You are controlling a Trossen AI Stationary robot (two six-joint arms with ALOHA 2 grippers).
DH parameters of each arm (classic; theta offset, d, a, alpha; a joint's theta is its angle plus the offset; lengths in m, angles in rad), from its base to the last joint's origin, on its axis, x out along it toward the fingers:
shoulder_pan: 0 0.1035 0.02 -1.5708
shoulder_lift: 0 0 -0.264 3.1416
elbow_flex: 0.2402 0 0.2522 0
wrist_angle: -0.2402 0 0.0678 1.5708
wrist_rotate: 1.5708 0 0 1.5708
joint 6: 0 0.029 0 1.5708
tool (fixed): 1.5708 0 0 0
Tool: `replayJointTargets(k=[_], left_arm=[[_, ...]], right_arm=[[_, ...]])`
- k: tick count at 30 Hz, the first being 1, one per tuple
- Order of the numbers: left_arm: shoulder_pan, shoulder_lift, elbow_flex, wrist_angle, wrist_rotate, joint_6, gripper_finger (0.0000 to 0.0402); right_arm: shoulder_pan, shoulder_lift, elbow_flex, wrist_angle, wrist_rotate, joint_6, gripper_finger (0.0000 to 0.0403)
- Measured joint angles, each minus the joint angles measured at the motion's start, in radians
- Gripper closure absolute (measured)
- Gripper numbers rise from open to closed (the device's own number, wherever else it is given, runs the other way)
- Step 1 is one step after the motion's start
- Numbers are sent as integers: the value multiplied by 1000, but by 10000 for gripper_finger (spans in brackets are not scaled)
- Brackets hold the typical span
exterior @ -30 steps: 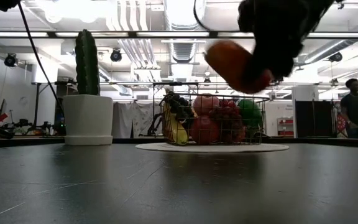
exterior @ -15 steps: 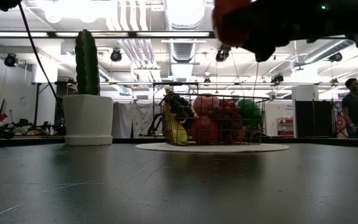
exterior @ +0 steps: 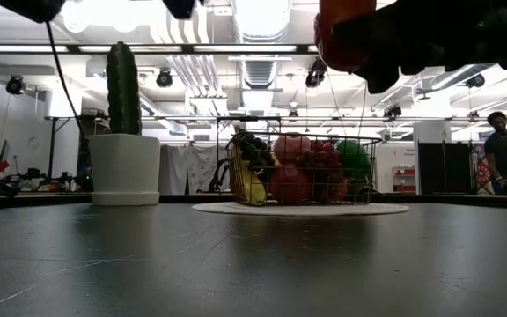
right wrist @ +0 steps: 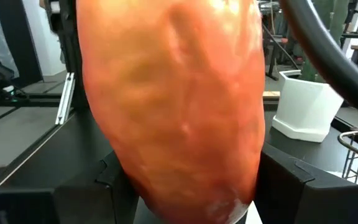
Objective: Build produce basket
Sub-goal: Put the red mango into the wire basket
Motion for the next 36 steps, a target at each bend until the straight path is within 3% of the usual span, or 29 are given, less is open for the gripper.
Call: replayJointTargets(k=[4,10,16,21,27,31,36], left_arm=[[8,70,53,-7,-21,37,65],[39,74,68,-6,-23,27,65],[113,145,89,32,68,-9,66],[172,263,190,53,171,-25,66],[198,338,254,45,186,-22,66],[199,339,252,47,190,-24,86],[200,337,256,47,189,-24,146]], right_arm=[[0,0,-6,0,-1,-6,177],[0,0,-15,-1,-1,-6,177],[0,0,-15,0,-1,-6,177],[0,0,-13,-7,0,1,177],[0,0,-13,-8,0,7,177],[0,0,-15,-9,-1,11,177],[0,0,-16,-8,1,11,174]])
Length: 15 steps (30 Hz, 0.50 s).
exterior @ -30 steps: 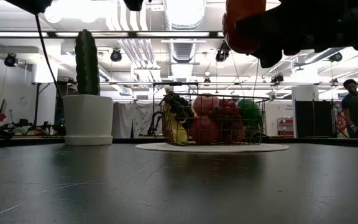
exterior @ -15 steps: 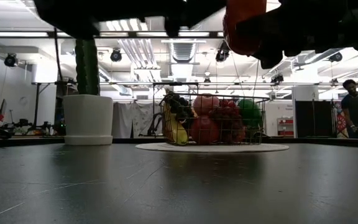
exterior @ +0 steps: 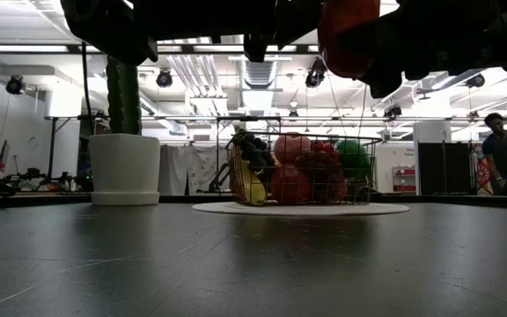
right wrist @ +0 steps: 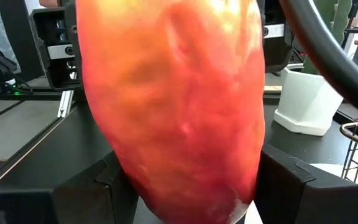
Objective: Build produce basket
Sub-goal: Put the red mango into the wire basket
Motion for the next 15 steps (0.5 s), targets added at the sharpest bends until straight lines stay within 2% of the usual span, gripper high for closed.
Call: replayJointTargets(k=[4,7,12,15], left_arm=[[1,0,0,-2,1,-1,197],[1,-1,0,-5,1,-1,221],[1,-13,-3,-22,6,-1,222],[1,-73,-3,-127,5,25,220]], right_arm=[[0,0,-1,0,0,16,149],[0,0,-1,-2,6,37,118],[2,-21,-2,-29,7,41,72],[2,-94,-2,-114,7,76,55]])
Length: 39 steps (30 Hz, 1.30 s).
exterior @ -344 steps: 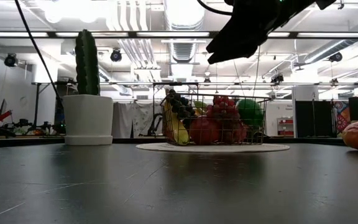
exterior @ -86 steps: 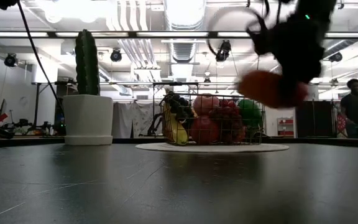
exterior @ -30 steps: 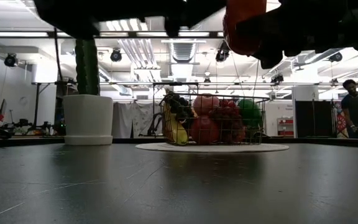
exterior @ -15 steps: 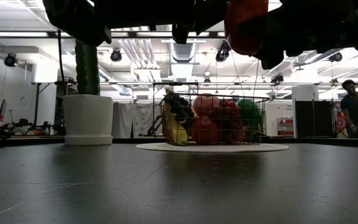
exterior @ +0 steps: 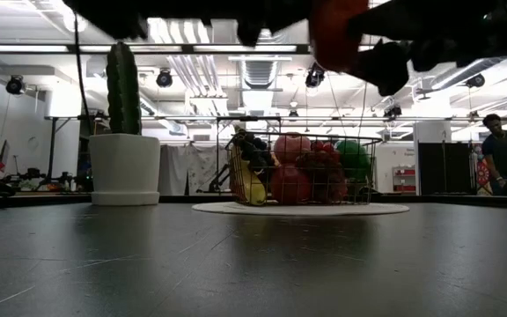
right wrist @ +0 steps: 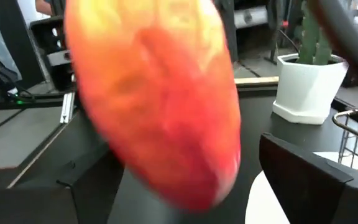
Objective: Build produce basket
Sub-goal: Put the red mango into the wire basket
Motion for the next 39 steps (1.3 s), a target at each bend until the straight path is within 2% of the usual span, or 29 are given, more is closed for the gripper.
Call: replayJointTargets(k=[7,12,18,25,33,39], left_arm=[[73,-223,73,-542,-99,60,219],[192,-275,104,-678,-113,103,218],[378,-254,109,-637,-116,69,217],[549,-162,94,-491,-122,-185,217],[600,-56,95,-447,-208,-237,216],[600,-26,95,-448,-270,-237,216]], right_arm=[[0,-253,0,-341,1,106,57],[0,-350,-9,-446,2,102,71],[0,-355,-24,-451,1,93,75],[0,-313,-23,-434,1,92,76],[0,-268,-23,-428,1,114,76],[0,-260,-23,-423,2,117,76]])
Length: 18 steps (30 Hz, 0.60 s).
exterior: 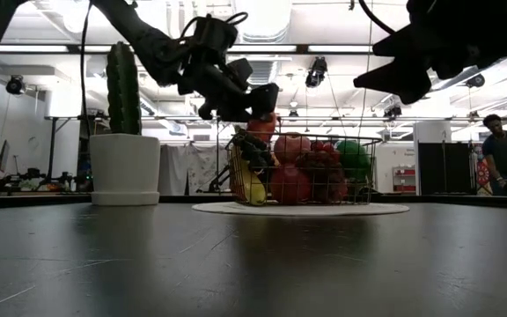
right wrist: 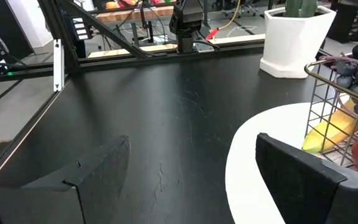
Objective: Build produce basket
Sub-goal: Put the red mango into the wire basket, then put the red chili pepper into the wire basket
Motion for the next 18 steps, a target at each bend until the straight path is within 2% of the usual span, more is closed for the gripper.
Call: replayJointTargets(k=[7,18], left_arm=[[1,1,0,-1,-5,-1,209],[-3,-1,0,-2,2,-43,120]], right_arm=[[0,0,0,21,0,0,76],[0,0,0,21,0,38,76]])
